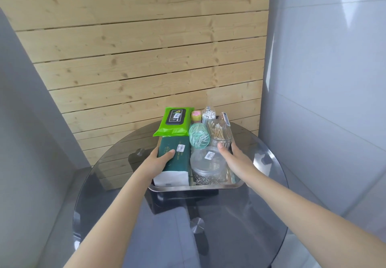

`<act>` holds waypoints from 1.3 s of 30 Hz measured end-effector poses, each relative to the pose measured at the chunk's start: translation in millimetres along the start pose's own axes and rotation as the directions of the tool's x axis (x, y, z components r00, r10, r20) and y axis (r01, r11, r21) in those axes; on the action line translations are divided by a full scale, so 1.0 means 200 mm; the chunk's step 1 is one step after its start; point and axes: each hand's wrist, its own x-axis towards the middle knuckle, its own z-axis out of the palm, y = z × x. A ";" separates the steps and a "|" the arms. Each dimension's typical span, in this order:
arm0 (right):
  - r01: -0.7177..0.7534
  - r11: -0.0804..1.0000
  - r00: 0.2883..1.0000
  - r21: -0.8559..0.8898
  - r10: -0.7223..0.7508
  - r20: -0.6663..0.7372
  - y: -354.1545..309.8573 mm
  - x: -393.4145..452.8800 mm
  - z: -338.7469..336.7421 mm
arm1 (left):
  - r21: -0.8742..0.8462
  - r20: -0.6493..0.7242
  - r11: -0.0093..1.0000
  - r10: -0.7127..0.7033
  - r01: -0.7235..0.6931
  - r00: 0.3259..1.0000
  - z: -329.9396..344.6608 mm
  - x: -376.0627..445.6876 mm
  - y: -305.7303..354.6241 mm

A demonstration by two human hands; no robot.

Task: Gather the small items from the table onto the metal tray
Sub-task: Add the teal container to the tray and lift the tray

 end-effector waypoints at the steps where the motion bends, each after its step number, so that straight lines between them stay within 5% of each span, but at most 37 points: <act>1: 0.017 1.000 1.000 -0.005 -0.017 0.016 -0.02 0.00 0.03 | -0.004 -0.013 1.000 -0.009 0.009 1.000 -0.04 -0.01 -0.02; 15: 0.195 0.981 0.948 -0.018 -0.183 0.260 -0.22 0.00 0.42 | -0.075 -0.251 0.997 -0.045 0.027 0.967 -0.44 -0.21 -0.28; 39: 0.343 0.935 0.864 -0.089 -0.276 0.422 -0.22 -0.21 0.73 | -0.154 -0.289 0.978 -0.184 0.144 0.939 -0.77 -0.49 -0.50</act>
